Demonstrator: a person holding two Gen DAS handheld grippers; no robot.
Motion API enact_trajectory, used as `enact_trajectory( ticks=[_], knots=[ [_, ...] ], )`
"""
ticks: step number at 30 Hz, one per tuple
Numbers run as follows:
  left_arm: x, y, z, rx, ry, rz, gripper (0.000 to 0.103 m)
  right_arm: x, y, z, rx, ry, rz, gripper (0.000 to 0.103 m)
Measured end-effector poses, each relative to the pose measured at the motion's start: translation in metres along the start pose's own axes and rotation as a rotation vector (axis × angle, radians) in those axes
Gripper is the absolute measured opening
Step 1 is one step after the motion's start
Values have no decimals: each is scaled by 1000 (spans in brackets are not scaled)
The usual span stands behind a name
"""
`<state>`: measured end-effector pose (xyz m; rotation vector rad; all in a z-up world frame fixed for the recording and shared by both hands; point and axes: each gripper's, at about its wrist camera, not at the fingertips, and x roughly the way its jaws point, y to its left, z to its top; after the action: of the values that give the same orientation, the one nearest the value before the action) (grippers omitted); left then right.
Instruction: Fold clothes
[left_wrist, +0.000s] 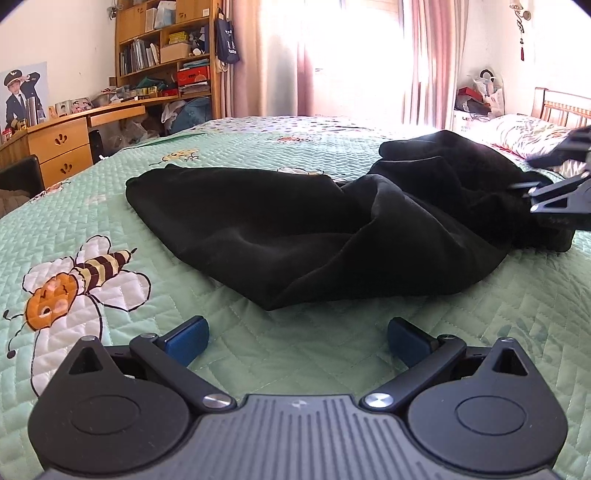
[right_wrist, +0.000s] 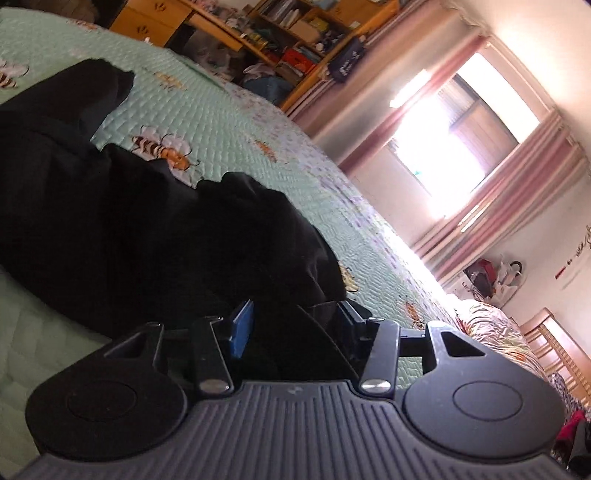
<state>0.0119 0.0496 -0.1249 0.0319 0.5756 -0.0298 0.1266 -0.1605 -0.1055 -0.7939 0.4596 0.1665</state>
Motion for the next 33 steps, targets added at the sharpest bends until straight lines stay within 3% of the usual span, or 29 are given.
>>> enact_trajectory(
  ticks=[3, 7, 11, 13, 14, 16, 17, 19, 21, 23, 27, 30, 33],
  knots=[
    [1, 0, 0, -3, 2, -4, 102, -3, 4, 2, -10, 33, 45, 17],
    [1, 1, 0, -5, 3, -8, 102, -33, 0, -7, 53, 20, 28, 11],
    [0, 3, -2, -9, -5, -16, 102, -85, -33, -37, 268, 21, -73, 8],
    [-1, 3, -3, -9, -9, -18, 102, -121, -49, -62, 439, 20, -69, 7],
    [-1, 3, -4, -9, -10, -17, 102, -138, -49, -74, 482, 32, -67, 0],
    [-1, 3, -4, -8, -11, -16, 102, -166, -42, -96, 545, 86, -44, 2],
    [0, 3, -4, -8, -12, -15, 102, -178, -39, -104, 596, 94, -21, 4],
    [0, 2, -5, -7, -14, -13, 102, -197, -36, -106, 671, 44, -8, 22],
    [-1, 1, -5, -3, -18, -8, 102, -201, -36, -87, 675, -36, -30, 67],
    [-1, 0, -6, -1, -22, -4, 102, -189, -38, -53, 647, -105, -44, 94],
    [-3, -1, -7, -3, -30, -5, 102, -116, -25, 23, 570, -150, 50, 94],
    [-4, -1, -8, -5, -36, -9, 102, -43, 5, 68, 436, -58, 29, 94],
    [-5, 1, -8, -10, -34, -15, 103, 24, 27, 75, 308, 76, -60, 91]
  ],
)
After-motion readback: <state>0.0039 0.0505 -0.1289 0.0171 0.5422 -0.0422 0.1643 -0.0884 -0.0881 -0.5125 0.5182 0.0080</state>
